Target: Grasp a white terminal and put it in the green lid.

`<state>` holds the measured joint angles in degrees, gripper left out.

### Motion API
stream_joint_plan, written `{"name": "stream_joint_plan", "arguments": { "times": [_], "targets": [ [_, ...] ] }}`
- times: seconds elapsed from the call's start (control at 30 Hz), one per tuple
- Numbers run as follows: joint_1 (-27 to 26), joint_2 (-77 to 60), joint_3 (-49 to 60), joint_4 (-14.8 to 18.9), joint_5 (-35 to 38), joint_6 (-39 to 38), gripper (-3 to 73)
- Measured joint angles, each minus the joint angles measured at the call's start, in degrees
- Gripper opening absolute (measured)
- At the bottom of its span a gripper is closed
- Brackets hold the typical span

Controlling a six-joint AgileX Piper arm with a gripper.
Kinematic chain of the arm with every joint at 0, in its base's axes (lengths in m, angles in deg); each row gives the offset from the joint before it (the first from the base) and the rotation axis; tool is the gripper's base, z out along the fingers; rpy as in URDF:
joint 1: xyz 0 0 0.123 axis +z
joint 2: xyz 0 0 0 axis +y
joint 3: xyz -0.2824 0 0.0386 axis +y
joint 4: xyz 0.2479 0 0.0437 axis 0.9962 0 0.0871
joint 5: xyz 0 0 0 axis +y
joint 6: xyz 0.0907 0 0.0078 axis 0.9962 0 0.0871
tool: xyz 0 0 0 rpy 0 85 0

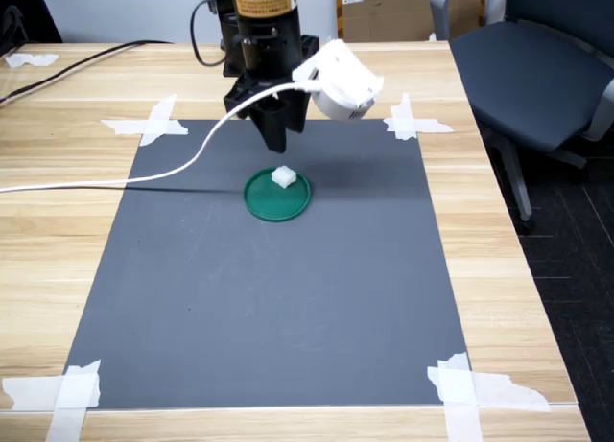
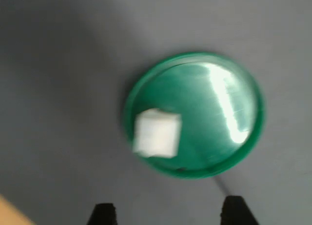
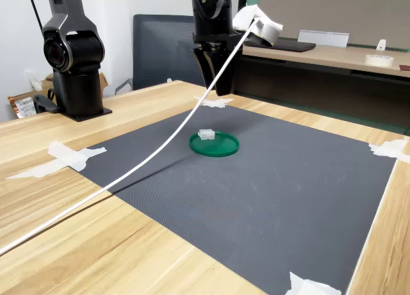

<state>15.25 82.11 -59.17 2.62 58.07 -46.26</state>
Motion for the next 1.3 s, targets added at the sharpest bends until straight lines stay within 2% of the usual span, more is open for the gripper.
{"name": "stream_joint_plan", "arguments": {
  "times": [0.17, 0.43, 0.57, 0.67, 1.1, 1.2, 1.3],
  "targets": [
    [0.0, -2.6, 5.7, -0.1, -1.1, -2.3, 43.0],
    [0.0, -6.2, 16.5, -4.4, -12.1, -2.6, 43.0],
    [0.0, -9.5, 19.5, -3.9, -17.6, -2.5, 43.0],
    [0.0, -10.8, 20.7, -2.6, -18.6, -2.5, 43.0],
    [0.0, -10.0, 21.6, -2.2, -24.0, -1.7, 43.0],
    [0.0, -12.3, 21.8, -2.2, -26.3, 0.2, 39.9],
    [0.0, -16.0, 21.8, -2.1, -29.2, 2.7, 30.5]
  ]
}}
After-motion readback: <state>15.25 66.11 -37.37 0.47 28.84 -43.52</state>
